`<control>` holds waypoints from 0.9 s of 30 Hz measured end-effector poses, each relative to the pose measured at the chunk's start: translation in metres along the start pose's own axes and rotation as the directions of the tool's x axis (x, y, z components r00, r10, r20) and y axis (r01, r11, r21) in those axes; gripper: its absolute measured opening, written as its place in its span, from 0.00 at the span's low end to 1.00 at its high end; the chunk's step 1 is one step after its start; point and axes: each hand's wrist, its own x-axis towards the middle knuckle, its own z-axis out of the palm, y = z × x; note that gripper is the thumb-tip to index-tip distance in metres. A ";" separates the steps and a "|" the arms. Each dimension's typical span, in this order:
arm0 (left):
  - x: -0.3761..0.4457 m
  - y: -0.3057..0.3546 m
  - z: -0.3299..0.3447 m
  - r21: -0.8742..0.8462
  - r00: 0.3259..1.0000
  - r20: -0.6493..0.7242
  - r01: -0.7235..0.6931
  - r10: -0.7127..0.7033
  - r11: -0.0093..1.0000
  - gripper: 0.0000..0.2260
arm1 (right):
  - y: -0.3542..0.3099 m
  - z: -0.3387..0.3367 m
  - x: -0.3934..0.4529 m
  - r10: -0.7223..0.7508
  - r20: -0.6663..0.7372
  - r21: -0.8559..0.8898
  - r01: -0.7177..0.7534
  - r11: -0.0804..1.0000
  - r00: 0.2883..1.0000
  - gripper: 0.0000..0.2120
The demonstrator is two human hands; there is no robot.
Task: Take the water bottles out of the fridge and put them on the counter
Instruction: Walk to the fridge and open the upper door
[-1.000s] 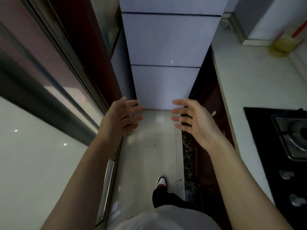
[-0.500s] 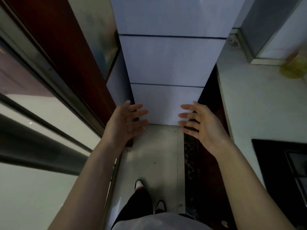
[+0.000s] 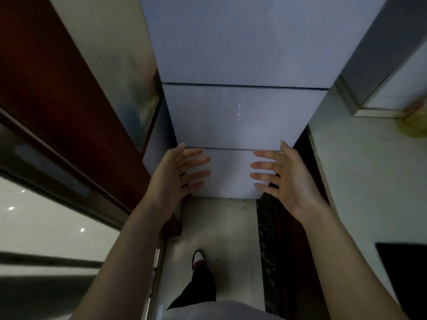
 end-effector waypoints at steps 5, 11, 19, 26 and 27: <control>0.056 0.037 -0.015 0.026 0.999 0.052 -0.009 0.007 1.000 0.21 | -0.022 0.031 0.053 0.004 -0.025 -0.012 -0.004 1.000 1.000 0.25; 0.104 0.052 -0.027 0.052 0.995 0.096 0.004 -0.009 0.999 0.20 | -0.027 0.046 0.092 0.023 -0.047 -0.008 -0.024 1.000 0.999 0.25; 0.140 0.053 -0.019 0.063 0.994 0.100 0.035 -0.041 0.997 0.19 | -0.026 0.039 0.121 0.074 -0.075 0.006 -0.074 0.997 0.994 0.25; 0.156 0.059 0.008 0.057 0.996 0.082 0.016 -0.020 0.998 0.19 | -0.046 0.019 0.142 0.079 -0.057 0.023 -0.078 0.997 0.995 0.23; 0.158 0.061 0.013 0.058 0.997 0.072 0.012 -0.016 0.998 0.19 | -0.049 0.016 0.144 0.076 -0.058 0.027 -0.074 0.997 0.995 0.23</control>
